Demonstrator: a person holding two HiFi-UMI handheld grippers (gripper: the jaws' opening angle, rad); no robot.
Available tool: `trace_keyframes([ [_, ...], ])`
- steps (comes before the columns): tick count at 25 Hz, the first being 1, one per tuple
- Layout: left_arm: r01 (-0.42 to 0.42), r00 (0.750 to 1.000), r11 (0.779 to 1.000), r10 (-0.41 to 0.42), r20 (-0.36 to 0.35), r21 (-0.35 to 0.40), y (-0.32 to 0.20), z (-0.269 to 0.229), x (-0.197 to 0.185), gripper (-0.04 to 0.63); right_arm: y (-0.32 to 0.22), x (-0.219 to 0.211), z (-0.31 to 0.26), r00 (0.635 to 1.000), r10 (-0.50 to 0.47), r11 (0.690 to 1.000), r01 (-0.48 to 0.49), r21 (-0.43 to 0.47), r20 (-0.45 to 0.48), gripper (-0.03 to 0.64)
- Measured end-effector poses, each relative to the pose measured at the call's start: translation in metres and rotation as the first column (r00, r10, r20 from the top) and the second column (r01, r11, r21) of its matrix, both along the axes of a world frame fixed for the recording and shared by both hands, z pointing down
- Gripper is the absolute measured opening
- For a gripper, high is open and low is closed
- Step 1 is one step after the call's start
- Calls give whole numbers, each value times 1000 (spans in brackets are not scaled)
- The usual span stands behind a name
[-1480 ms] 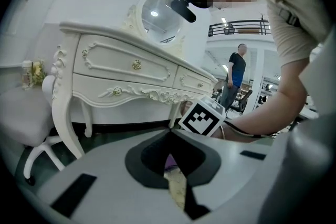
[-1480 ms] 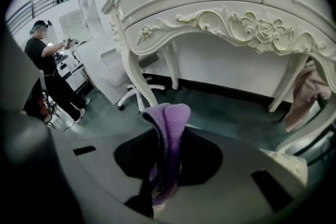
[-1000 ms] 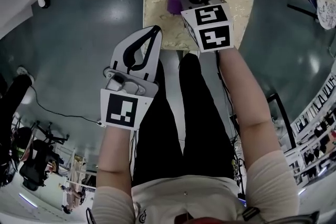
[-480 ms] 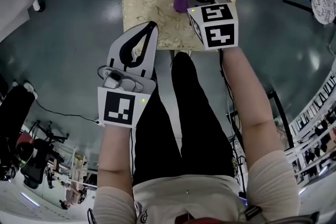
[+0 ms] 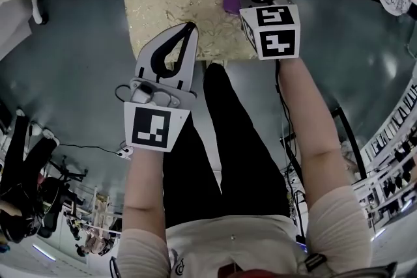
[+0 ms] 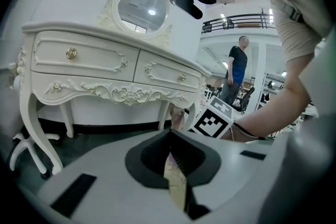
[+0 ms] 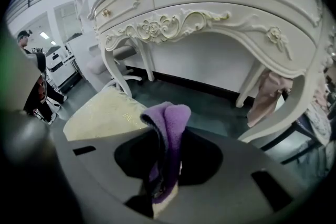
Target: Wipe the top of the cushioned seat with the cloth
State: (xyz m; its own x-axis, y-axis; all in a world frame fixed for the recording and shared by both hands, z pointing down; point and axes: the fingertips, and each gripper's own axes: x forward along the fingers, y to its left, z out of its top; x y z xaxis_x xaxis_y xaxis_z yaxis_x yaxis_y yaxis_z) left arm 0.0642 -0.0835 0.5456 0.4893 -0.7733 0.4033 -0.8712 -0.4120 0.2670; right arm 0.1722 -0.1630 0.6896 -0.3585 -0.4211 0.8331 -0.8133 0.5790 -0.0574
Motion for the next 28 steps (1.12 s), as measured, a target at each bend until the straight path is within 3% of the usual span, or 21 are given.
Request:
trace_keyframes([
  [9, -9, 998, 999, 12, -62, 45, -1, -17, 39, 12, 6, 64, 0, 990, 110, 994, -111, 1, -89, 86],
  [15, -26, 998, 998, 29, -54, 57, 21, -37, 23, 12, 28, 65, -29, 986, 151, 988, -152, -1, -74, 85],
  [19, -17, 999, 998, 20, -48, 64, 37, -47, -11, 14, 52, 22, -43, 992, 120, 993, -121, -11, -34, 85],
  [28, -23, 999, 998, 24, -21, 54, 69, -48, -105, 12, 104, -140, -45, 994, 29, 997, -22, -71, 102, 86],
])
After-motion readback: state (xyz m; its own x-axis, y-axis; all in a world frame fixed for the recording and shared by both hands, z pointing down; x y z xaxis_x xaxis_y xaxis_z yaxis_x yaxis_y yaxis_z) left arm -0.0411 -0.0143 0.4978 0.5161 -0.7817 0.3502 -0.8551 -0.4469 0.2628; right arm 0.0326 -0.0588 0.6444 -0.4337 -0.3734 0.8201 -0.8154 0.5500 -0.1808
